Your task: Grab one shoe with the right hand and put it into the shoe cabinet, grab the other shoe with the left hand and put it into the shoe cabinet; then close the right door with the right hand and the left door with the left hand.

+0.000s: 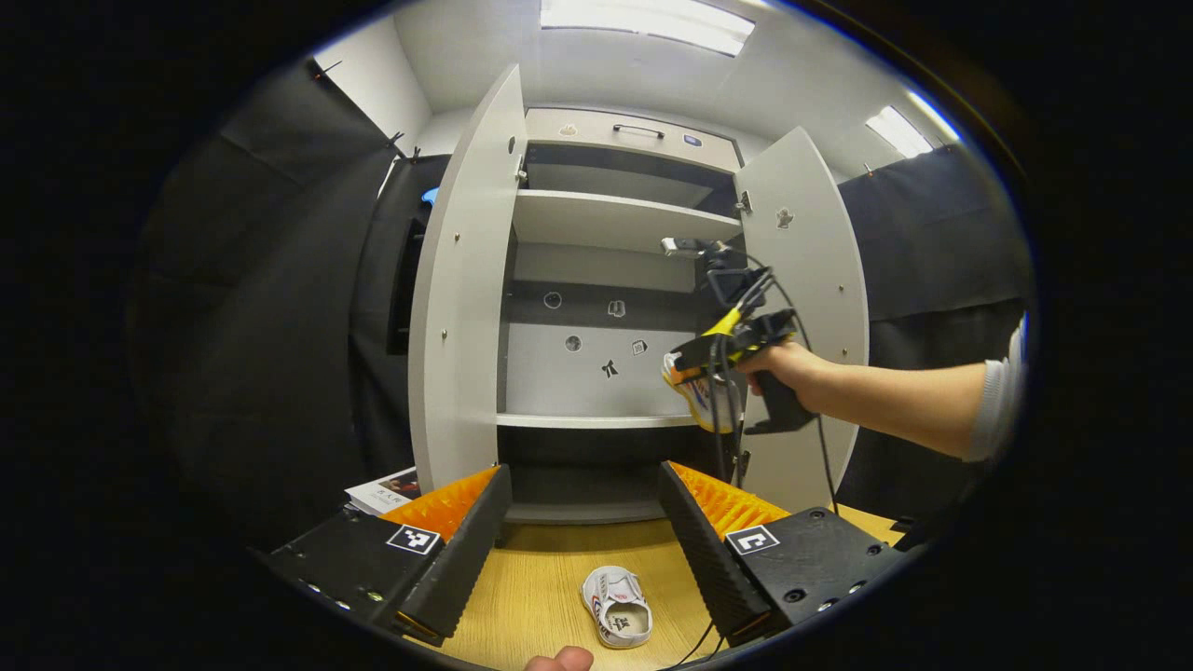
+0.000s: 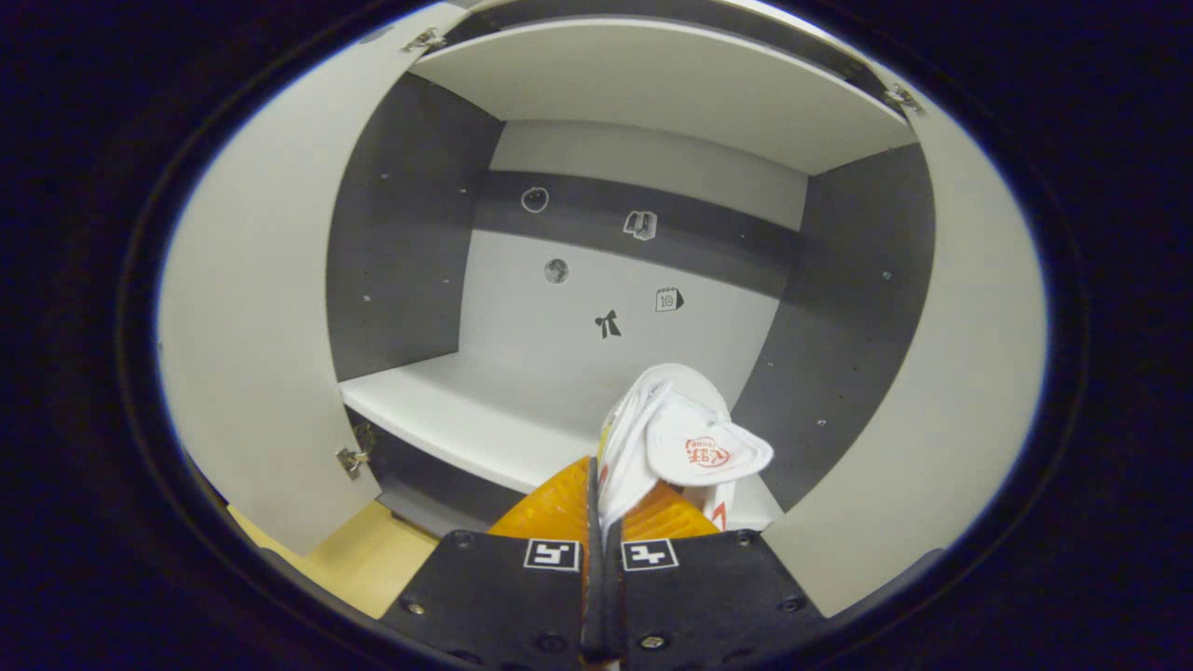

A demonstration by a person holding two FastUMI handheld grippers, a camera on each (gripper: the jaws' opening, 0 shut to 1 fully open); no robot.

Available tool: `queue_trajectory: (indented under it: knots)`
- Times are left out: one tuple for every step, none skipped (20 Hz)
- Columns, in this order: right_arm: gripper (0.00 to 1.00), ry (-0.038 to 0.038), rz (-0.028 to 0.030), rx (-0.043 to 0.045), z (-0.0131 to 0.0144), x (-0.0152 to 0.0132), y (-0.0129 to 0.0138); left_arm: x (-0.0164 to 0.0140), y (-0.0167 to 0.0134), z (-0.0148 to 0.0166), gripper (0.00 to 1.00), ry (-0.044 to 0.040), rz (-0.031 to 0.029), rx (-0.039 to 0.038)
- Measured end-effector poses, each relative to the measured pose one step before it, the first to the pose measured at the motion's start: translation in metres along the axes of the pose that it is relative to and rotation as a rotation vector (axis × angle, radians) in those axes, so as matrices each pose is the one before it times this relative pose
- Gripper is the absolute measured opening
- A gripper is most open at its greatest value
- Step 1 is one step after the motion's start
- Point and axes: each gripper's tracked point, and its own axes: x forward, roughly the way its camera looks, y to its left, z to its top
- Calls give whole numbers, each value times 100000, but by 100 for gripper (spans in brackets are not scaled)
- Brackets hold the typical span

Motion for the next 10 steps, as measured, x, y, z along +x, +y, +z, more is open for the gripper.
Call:
queue_trajectory:
  knots:
    - [3, 2594, -617, 1537, 249, 1748, -399, -223, -2, -4, 95, -82, 211, -64]
    - [3, 1437, -1010, -160, 360, 1706, -350, -91, -168, -164, 95, 379, -281, -766]
    - [4, 1546, -1385, -737, 356, 1729, -196, 95, -213, -214, 95, 606, -673, -904]
    - [4, 1850, -1081, -1035, 125, 1362, -108, 63, -37, -271, 95, 1041, -403, -585]
    - [4, 1992, -230, -1279, 310, 1089, -8, 24, 117, -293, 95, 1014, 250, -196]
    - [4, 1801, 102, -200, 159, 913, 176, 2, 129, -155, 95, 711, 440, -109]
    - [1, 1686, 284, -302, 288, 840, 199, 107, 164, -195, 95, 501, 369, 112]
    - [3, 1827, -47, -263, 116, 722, 47, 78, 215, -161, 95, 690, 602, 310]
    - [4, 3381, 287, -1026, -212, 689, 168, 48, 286, -159, 95, 302, 850, 460]
    - [3, 4372, 1016, -790, -445, 758, 194, 53, 278, -44, 95, 84, 798, 534]
